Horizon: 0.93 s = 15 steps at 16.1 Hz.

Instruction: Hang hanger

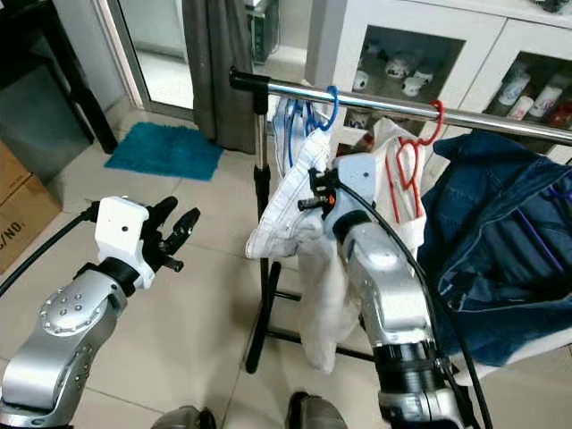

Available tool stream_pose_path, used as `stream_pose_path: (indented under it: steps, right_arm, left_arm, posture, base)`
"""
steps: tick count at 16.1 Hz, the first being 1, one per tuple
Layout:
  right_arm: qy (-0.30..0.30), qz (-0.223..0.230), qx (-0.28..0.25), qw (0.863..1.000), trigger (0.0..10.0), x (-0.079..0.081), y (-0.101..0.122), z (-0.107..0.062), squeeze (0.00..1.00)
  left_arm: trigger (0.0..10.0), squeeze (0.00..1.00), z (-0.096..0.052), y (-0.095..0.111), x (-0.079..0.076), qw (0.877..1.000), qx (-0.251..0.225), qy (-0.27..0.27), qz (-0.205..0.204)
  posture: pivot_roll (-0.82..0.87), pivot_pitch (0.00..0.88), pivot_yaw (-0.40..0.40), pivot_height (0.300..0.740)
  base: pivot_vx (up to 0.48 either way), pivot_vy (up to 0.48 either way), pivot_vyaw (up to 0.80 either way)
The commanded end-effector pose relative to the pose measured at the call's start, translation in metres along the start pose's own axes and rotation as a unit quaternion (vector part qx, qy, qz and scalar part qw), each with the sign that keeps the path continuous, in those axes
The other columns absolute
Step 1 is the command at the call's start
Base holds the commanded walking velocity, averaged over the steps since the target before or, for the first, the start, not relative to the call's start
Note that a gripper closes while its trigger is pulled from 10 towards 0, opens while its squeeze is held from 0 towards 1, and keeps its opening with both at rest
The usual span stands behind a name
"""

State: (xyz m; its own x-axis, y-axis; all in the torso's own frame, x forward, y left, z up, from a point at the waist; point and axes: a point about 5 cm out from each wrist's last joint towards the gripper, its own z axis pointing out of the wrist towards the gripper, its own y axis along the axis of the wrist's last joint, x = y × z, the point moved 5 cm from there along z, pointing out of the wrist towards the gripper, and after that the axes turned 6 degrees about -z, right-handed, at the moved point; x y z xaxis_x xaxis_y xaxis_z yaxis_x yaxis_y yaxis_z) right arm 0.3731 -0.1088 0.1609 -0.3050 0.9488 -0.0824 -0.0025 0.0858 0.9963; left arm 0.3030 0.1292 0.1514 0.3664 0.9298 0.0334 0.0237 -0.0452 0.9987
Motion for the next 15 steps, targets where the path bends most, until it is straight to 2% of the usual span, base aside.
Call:
stream_pose_path:
  steps: [1, 3, 6, 7, 8, 9, 10, 12, 14, 15]
  right_arm:
    - [-0.014, -0.017, -0.034, 0.999, 10.0, -0.008, 0.021, 0.007, 0.0]
    - [-0.016, -0.028, 0.006, 0.999, 10.0, -0.011, 0.014, 0.022, 0.0]
    - [-0.001, -0.037, 0.045, 0.998, 10.0, -0.007, 0.001, 0.025, 0.0]
    - [0.001, -0.036, 0.044, 0.998, 10.0, -0.008, -0.001, 0.024, 0.0]
    - [0.002, -0.035, 0.042, 0.998, 10.0, -0.008, 0.0, 0.023, 0.2]
    - [0.002, -0.033, 0.04, 0.999, 10.0, -0.009, 0.001, 0.023, 0.47]
    - [0.009, -0.029, 0.029, 0.999, 10.0, -0.007, 0.006, 0.022, 1.0]
    - [0.025, -0.021, 0.011, 0.999, 10.0, -0.003, 0.015, 0.018, 1.0]
    - [0.014, -0.021, 0.002, 1.0, 10.0, -0.011, 0.022, 0.01, 1.0]
    - [0.03, -0.001, -0.015, 0.999, 10.0, -0.01, 0.029, 0.004, 1.0]
  left_arm:
    - [10.0, 0.0, 0.0, 0.004, -0.006, 1.0, -0.001, -0.02, 0.01]
    - [10.0, 0.0, -0.002, 0.003, -0.01, 0.999, 0.008, -0.039, 0.021]
    - [10.0, 0.0, -0.005, 0.001, -0.02, 0.996, 0.016, -0.082, 0.027]
    - [10.0, 0.0, -0.012, 0.0, -0.036, 0.989, 0.019, -0.143, 0.019]
    - [10.0, 0.0, -0.018, 0.001, -0.045, 0.984, 0.02, -0.179, 0.014]
    - [10.0, 0.0, -0.022, 0.002, -0.05, 0.978, 0.022, -0.205, 0.005]
    - [10.0, 0.0, -0.027, 0.002, -0.053, 0.974, 0.031, -0.225, 0.0]
    - [10.0, 0.0, -0.026, 0.001, -0.044, 0.979, 0.031, -0.201, 0.0]
    - [10.0, 0.0, -0.022, 0.004, -0.037, 0.984, 0.02, -0.178, -0.002]
    - [10.0, 0.0, -0.019, 0.003, -0.032, 0.988, 0.018, -0.154, -0.006]
  posture:
    - [-0.06, 0.081, -0.004, 0.74]
    - [-0.05, 0.082, -0.007, 0.74]
    - [-0.05, 0.081, -0.013, 0.74]
    - [-0.05, 0.084, -0.013, 0.74]
    - [-0.05, 0.086, -0.012, 0.74]
    - [-0.06, 0.089, -0.01, 0.74]
    - [-0.06, 0.09, -0.008, 0.74]
    - [-0.06, 0.089, -0.005, 0.74]
    - [-0.07, 0.092, -0.002, 0.74]
    - [-0.07, 0.098, 0.0, 0.74]
  base:
    - [0.0, 0.0, 0.0]
    - [0.0, 0.0, 0.0]
    - [0.0, 0.0, 0.0]
    - [0.0, 0.0, 0.0]
    - [0.0, 0.0, 0.0]
    - [0.0, 0.0, 0.0]
    - [0.0, 0.0, 0.0]
    - [0.0, 0.0, 0.0]
    - [0.0, 0.0, 0.0]
    - [0.0, 0.0, 0.0]
